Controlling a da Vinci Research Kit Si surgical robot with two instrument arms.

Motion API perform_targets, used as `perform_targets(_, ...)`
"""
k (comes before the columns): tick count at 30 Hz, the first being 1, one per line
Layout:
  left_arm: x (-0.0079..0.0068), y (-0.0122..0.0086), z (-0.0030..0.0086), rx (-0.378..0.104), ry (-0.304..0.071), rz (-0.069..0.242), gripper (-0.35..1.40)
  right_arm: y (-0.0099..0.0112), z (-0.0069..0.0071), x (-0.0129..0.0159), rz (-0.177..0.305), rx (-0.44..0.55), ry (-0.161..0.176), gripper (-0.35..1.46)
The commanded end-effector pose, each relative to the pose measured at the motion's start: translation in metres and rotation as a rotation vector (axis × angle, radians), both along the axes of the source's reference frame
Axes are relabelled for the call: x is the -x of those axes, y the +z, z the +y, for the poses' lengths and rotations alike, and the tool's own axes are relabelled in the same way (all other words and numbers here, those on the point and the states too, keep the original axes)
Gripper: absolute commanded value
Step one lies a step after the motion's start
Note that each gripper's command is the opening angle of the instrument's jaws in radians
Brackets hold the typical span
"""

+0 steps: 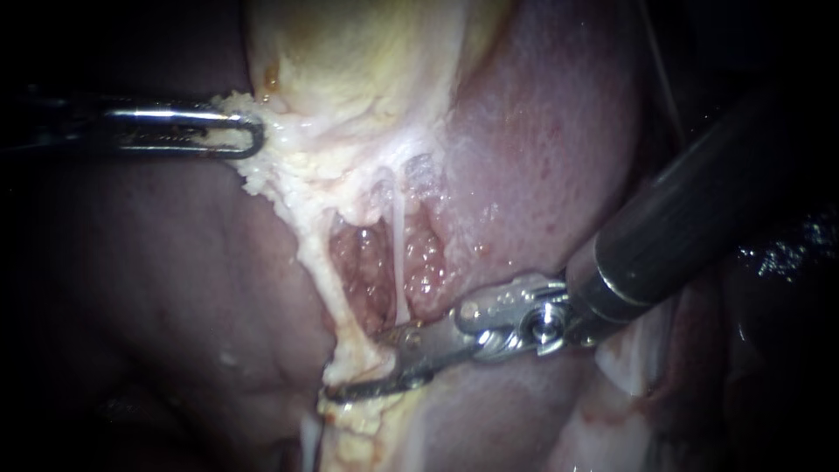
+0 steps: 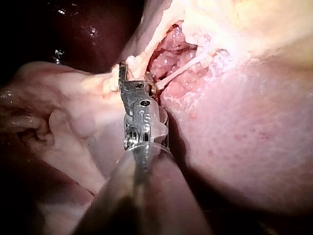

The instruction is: Clipping first clip left tube

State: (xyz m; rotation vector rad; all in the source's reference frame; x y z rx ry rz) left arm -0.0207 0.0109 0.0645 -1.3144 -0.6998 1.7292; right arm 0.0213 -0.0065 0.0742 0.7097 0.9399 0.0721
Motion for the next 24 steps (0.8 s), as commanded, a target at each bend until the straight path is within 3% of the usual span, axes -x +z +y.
perform_targets(1,0.0,0.0,0.0,0.0,0.0,0.0,-0.35,0.0,0.0,0.0,0.0,0.0,0.001,-0.05)
perform_targets(6,0.0,0.0,0.0,0.0,0.0,0.0,-0.35,0.0,0.0,0.0,0.0,0.0,0.0,-0.04)
perform_targets(10,0.0,0.0,0.0,0.0,0.0,0.0,-0.35,0.0,0.0001,0.0001,-0.003,0.001,-0.001,0.21)
perform_targets(12,-0.0001,0.0,-0.0001,0.0,0.0,0.0,-0.35,-0.0002,0.0002,0.0002,0.015,-0.007,0.008,0.31)
perform_targets(14,-0.0001,0.0,-0.0001,0.0,0.001,0.0,-0.35,-0.0005,0.0005,0.0004,0.064,-0.027,0.032,0.4)
perform_targets(18,-0.0001,0.0,-0.0001,0.0,0.001,0.0,-0.35,-0.0008,0.0011,0.0009,0.13,-0.053,0.067,0.46)
perform_targets(24,-0.0002,-0.0001,-0.0001,0.0,0.001,0.0,-0.35,-0.0008,0.0023,0.0017,0.149,-0.056,0.102,0.48)
